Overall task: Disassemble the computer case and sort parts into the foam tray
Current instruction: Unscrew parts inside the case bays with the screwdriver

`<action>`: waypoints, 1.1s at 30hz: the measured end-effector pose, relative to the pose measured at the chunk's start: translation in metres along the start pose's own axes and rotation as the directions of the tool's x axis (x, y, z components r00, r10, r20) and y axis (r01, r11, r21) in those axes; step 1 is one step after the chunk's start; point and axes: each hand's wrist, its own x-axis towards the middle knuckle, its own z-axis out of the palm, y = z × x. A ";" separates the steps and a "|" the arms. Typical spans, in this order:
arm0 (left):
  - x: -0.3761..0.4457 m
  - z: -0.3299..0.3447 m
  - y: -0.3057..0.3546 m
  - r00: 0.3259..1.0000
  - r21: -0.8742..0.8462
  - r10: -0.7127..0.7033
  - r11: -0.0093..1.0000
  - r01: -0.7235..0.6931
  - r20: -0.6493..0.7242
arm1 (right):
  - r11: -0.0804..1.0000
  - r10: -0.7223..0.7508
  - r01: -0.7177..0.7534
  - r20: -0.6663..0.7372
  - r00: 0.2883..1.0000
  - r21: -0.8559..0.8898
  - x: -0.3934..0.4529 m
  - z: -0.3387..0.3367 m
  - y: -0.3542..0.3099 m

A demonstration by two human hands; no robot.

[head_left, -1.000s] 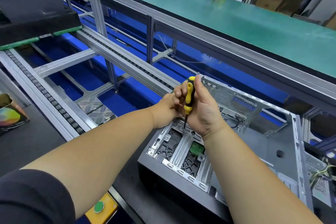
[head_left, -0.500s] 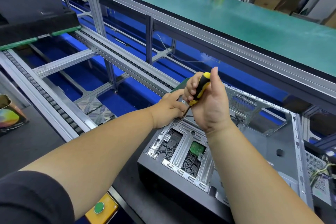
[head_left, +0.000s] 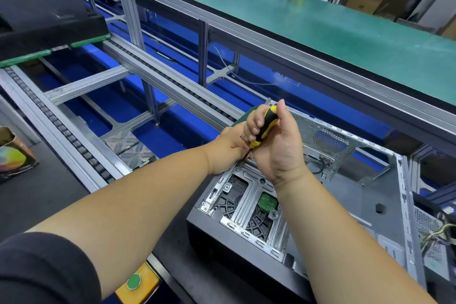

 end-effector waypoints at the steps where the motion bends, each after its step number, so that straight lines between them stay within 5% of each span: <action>1: 0.000 0.000 0.001 1.000 -0.003 0.001 1.000 -0.001 -0.003 | 1.000 0.000 0.000 0.002 1.000 -0.002 0.000 0.000 0.001; 14: -0.003 -0.001 -0.001 0.996 0.052 -0.091 0.995 0.090 0.015 | 0.980 0.041 -0.017 0.117 0.992 -0.196 -0.003 -0.004 -0.001; 21: -0.002 0.001 0.003 0.984 0.096 -0.180 0.979 0.179 0.002 | 0.967 0.197 -0.176 0.102 0.975 -0.186 0.000 -0.004 -0.010; 27: -0.002 0.000 0.007 0.974 0.045 -0.226 0.973 0.226 -0.010 | 0.984 0.166 -0.159 0.100 0.981 -0.077 0.001 0.002 -0.006; 33: -0.003 -0.001 0.006 0.983 0.094 -0.183 0.978 0.184 -0.017 | 0.982 0.119 -0.102 0.104 0.987 -0.158 -0.003 -0.002 -0.006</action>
